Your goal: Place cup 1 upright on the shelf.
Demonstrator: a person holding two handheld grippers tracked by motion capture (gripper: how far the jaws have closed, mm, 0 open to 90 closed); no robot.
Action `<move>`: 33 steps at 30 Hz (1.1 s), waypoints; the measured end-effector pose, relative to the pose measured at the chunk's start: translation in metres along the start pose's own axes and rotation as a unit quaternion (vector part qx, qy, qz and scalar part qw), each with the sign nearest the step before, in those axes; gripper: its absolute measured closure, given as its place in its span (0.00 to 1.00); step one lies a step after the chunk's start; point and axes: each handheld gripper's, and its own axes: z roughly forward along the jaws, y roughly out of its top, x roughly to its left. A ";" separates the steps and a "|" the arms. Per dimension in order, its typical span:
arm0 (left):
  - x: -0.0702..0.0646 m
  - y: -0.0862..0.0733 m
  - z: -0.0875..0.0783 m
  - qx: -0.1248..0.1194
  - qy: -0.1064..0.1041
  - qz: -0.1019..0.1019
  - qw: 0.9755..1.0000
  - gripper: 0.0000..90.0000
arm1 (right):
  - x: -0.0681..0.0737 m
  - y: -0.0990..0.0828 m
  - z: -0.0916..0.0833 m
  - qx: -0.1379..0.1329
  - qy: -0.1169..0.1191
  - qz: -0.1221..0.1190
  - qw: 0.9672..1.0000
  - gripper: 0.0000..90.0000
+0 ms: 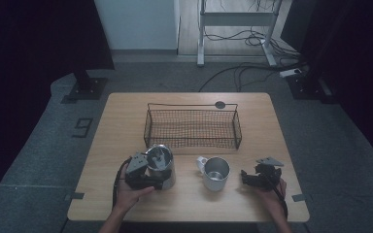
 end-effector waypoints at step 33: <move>0.006 0.004 -0.015 -0.027 0.006 0.001 1.000 0.05 | 0.000 0.000 0.000 0.000 -0.001 0.002 1.000 0.04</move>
